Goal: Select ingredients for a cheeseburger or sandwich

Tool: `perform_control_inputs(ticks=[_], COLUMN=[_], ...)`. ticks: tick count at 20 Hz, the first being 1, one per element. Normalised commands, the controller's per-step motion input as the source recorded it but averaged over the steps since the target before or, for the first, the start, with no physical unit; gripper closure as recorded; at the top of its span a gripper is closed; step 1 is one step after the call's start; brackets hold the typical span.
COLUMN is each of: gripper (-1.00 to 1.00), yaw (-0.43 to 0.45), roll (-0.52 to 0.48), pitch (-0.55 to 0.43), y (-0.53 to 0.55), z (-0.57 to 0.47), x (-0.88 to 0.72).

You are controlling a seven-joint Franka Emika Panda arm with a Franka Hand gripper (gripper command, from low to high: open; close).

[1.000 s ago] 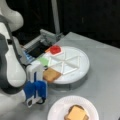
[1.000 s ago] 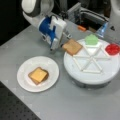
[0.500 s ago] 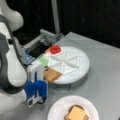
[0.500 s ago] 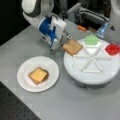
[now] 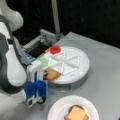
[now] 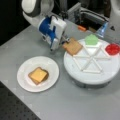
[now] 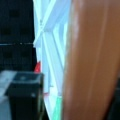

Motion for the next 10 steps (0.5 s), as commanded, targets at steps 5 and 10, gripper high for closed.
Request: perform_control_inputs(ticks=[5,10], gripper=[1.0,1.0], yaw=[-0.038,-0.002], roll=[0.106,0.081], pitch=[0.052,0.077], y=[-0.02,-0.08], z=[0.1,0.19], x=[0.11,0.1])
